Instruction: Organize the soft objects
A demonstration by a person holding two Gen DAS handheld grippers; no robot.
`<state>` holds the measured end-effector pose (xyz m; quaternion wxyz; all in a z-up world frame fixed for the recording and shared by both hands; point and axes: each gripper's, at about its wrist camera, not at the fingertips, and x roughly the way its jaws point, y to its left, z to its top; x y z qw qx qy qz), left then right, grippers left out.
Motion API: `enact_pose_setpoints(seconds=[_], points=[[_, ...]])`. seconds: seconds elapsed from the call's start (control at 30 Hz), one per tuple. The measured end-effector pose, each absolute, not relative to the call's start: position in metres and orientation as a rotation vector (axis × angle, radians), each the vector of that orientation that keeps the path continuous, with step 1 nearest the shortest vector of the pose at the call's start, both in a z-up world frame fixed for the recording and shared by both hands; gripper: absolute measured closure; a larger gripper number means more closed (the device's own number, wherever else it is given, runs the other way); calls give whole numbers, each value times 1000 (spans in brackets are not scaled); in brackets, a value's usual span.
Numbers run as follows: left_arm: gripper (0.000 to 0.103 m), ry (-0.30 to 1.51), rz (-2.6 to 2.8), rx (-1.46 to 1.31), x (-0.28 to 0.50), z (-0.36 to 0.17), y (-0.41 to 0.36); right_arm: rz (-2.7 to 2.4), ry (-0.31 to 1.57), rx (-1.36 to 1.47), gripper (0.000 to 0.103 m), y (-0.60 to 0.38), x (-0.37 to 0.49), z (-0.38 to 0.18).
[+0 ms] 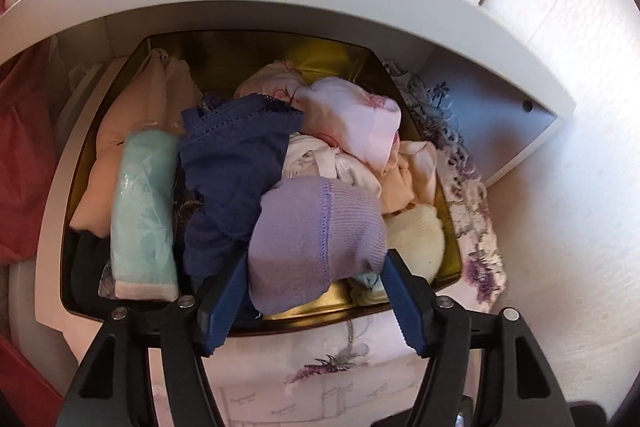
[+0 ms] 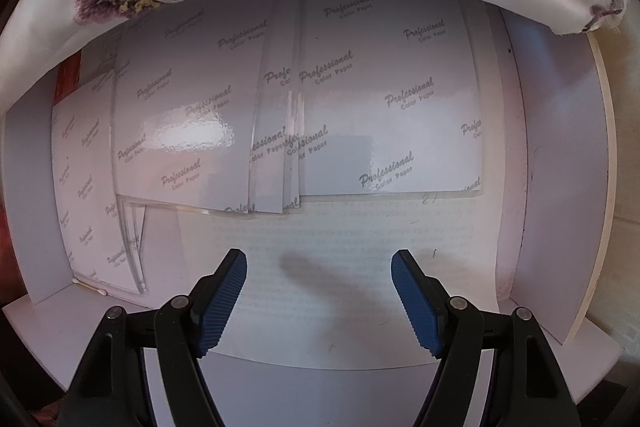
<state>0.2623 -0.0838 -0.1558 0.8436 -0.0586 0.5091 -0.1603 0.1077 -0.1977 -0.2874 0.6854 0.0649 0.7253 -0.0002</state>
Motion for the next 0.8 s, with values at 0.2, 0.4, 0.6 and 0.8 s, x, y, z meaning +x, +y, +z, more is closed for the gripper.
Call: enact_pose_setpoints(seconds=[0.2,0.4,0.6,0.8], points=[[27,1068,-333,-112,253,-149,-75,-1,1618,136,27,-196,108,-288],[23,1043,-320,-118,237,-142,-60,-2,1606,118,27,-193,106,-285],[22,1030,-289,-126,224,-141,-45,-6,1589,78,25,-187,105,-280],[22,1006,-221,-105,196,-137,-22,-18,1536,27,22,-181,105,-266]])
